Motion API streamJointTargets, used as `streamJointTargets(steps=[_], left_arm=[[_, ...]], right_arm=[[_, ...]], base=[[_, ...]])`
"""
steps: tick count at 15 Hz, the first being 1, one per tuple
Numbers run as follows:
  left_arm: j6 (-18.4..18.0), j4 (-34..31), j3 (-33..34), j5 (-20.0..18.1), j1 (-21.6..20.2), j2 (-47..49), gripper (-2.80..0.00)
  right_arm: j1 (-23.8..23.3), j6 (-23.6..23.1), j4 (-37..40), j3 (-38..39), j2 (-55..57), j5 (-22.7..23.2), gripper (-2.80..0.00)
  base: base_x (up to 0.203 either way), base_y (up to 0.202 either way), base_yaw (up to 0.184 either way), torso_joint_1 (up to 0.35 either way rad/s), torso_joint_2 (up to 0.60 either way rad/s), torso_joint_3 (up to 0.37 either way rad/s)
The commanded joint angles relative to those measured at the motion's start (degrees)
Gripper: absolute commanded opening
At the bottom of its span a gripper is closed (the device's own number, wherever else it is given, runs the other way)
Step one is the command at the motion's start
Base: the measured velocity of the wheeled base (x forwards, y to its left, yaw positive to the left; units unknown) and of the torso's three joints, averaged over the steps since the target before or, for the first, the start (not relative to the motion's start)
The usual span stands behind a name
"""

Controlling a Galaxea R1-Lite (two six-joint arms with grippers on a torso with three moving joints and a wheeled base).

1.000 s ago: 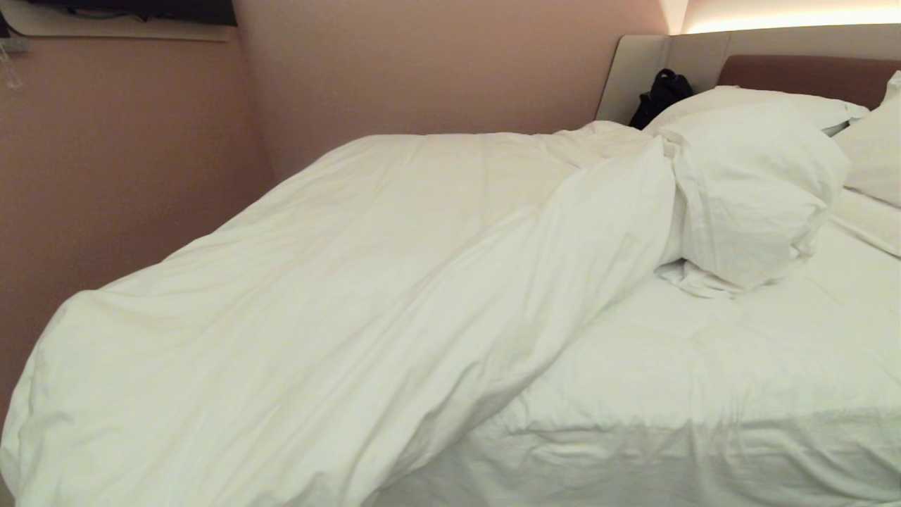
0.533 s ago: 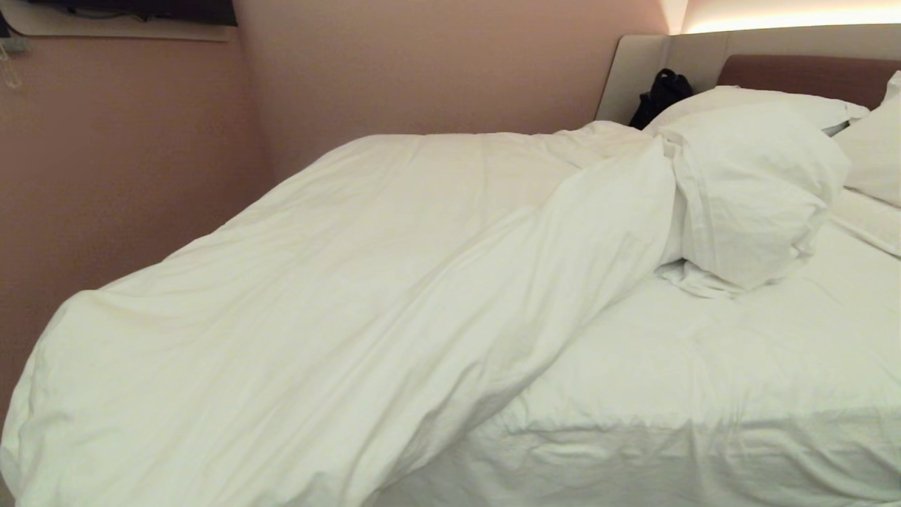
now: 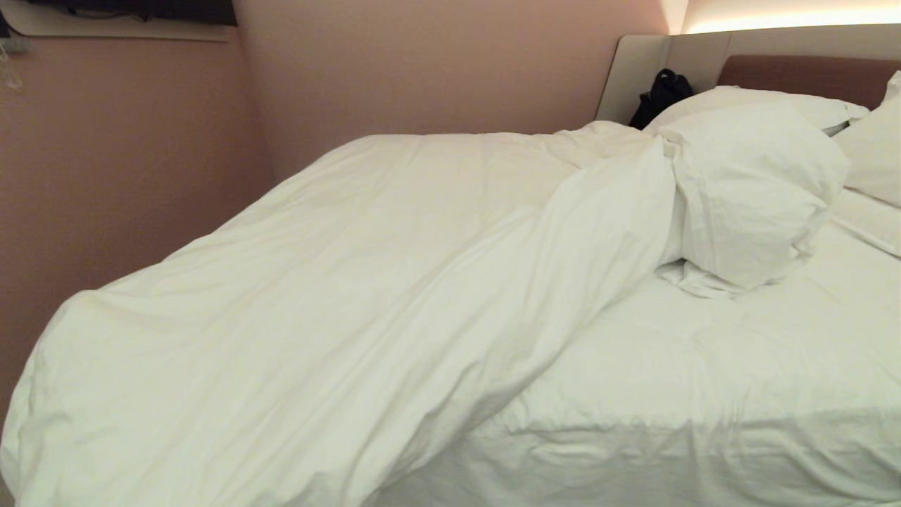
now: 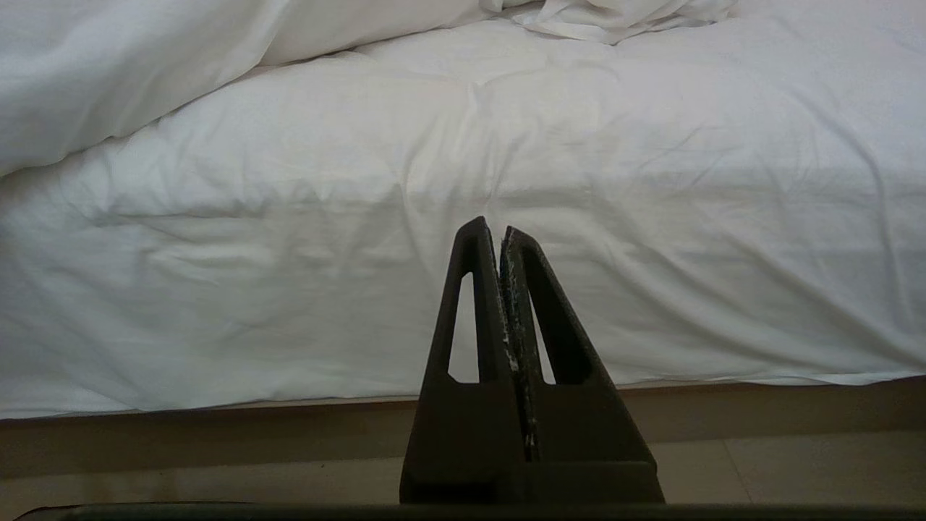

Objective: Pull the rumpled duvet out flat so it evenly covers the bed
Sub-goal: Flatten the corners of the folded blanket

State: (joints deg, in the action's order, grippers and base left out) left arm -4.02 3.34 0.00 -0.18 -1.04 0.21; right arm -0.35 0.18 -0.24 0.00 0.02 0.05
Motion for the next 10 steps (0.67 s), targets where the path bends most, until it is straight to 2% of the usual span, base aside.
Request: streamJointTargets(steps=[1,7,10], left_arm=[[-0.02,0.0,0.0,0.0,-0.02,-0.12,-2.8],[-0.02,0.09,0.0,-0.09,-0.02,-0.12,-2.8],[2.44,0.27,0.0,0.09,-0.02,-0.12,-2.8]], right_arm=[[0.0,-0.01,-0.02,0.0,-0.02,0.04,-2.8],[0.0,-0.01,-0.02,0.0,-0.02,0.04,-2.8],[0.0,-0.01,-0.02,0.0,-0.02,0.04,-2.8]], base=[[0.0,0.0,0.0,0.0,0.0,0.0],[0.0,0.0,0.0,0.0,0.0,0.0],[0.0,0.0,0.0,0.0,0.0,0.0]])
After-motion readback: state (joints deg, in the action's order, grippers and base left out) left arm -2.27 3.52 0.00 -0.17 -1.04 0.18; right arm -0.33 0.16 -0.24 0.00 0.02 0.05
